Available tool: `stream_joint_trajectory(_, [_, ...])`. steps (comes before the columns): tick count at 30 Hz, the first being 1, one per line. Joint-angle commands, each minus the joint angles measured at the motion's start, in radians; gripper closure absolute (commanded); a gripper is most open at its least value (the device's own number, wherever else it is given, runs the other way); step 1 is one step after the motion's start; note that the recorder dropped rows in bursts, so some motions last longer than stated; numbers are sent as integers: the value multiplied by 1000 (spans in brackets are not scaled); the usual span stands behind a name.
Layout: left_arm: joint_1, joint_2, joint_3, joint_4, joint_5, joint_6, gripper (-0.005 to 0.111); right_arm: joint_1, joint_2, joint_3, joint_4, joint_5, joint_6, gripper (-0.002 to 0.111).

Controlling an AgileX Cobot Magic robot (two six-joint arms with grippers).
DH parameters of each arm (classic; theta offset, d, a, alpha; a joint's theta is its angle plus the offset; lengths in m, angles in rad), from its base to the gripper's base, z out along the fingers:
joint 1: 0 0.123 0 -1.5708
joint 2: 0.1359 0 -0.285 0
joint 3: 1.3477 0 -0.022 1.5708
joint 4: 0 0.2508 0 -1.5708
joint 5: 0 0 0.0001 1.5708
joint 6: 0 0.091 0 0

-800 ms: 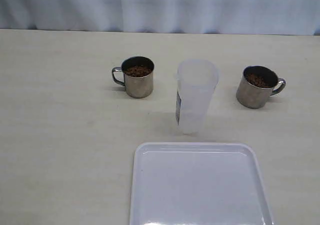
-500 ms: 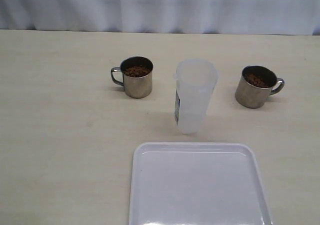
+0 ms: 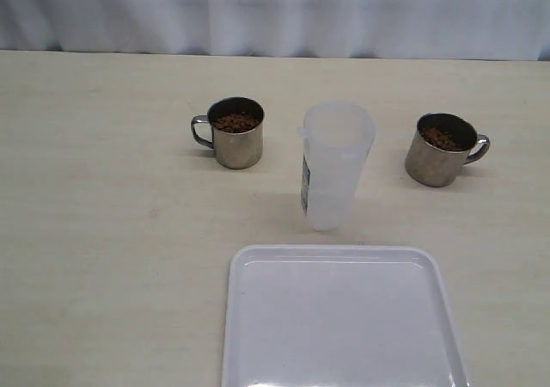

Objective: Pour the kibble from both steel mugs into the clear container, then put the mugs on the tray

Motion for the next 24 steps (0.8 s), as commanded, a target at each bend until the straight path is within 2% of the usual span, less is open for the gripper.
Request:
stream_joint_trajectory(1, [5, -3, 4, -2, -14, -1, 107, -8, -4, 2, 4, -24, -6, 104])
stream_joint_trajectory(7, [5, -3, 4, -2, -14, -1, 107, -6, -4, 2, -13, -225, -6, 104])
stream_joint_trajectory(12, [5, -3, 4, -2, -14, -1, 107, -6, 37, 2, -19, -246, 13, 104])
stream_joint_trajectory(16, [5, -3, 4, -2, -14, -1, 107, -6, 215, 2, -70, -331, 93, 104])
stream_joint_trajectory(21, [5, -3, 4, -2, -14, -1, 107, -6, 521, 2, -347, -527, 277, 104])
stream_joint_trajectory(24, [5, -3, 4, -2, -14, -1, 107, -6, 690, 2, -442, -648, 351, 104])
